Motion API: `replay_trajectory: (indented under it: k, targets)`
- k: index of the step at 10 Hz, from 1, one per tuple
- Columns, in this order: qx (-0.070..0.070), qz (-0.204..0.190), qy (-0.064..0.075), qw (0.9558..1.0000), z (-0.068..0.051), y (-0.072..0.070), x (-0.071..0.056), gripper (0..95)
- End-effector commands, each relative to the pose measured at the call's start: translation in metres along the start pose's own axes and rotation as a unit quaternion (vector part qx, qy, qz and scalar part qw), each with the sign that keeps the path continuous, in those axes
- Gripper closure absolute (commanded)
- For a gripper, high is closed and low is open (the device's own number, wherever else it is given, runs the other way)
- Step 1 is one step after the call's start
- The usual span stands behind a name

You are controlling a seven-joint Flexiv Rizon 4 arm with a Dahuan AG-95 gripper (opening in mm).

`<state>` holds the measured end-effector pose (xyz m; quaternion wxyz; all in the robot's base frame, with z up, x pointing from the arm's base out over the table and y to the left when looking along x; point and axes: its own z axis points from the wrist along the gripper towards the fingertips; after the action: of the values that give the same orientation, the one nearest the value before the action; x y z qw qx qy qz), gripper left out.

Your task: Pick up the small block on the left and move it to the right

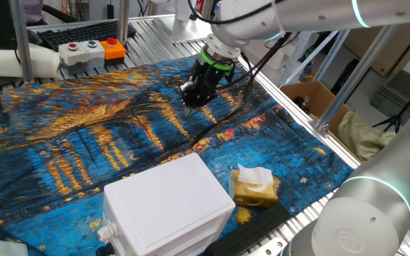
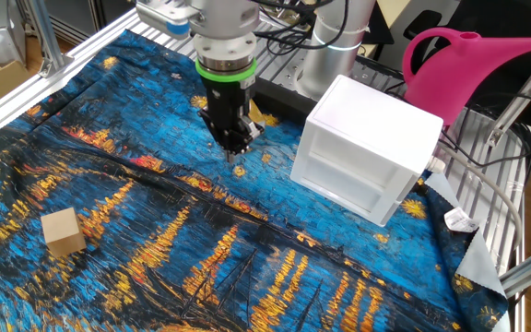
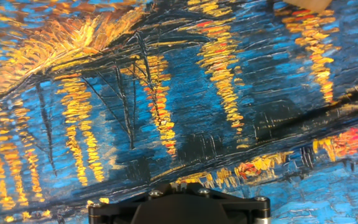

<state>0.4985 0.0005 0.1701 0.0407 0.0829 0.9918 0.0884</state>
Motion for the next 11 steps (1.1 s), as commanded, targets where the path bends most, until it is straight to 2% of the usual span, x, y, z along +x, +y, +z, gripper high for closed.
replay_trajectory:
  k: [1,2,3,4,5,6,8,11]
  targets:
    - [0.014,-0.032,-0.012,0.9993,0.0008,-0.0002,-0.0015,95.0]
    - [0.017,-0.042,-0.022,0.9987,0.0008,-0.0002,-0.0015,95.0]
    - [0.025,-0.042,-0.040,0.9980,0.0008,-0.0002,-0.0015,95.0]
    - [0.042,-0.042,-0.037,0.9975,0.0008,-0.0002,-0.0015,95.0]
    - [0.047,-0.044,-0.037,0.9972,0.0008,-0.0002,-0.0015,95.0]
    - [0.045,-0.058,-0.039,0.9965,0.0008,-0.0002,-0.0015,95.0]
    - [0.039,-0.058,-0.043,0.9966,0.0008,-0.0002,-0.0015,95.0]
    - [0.041,-0.048,-0.053,0.9966,0.0008,-0.0002,-0.0015,95.0]
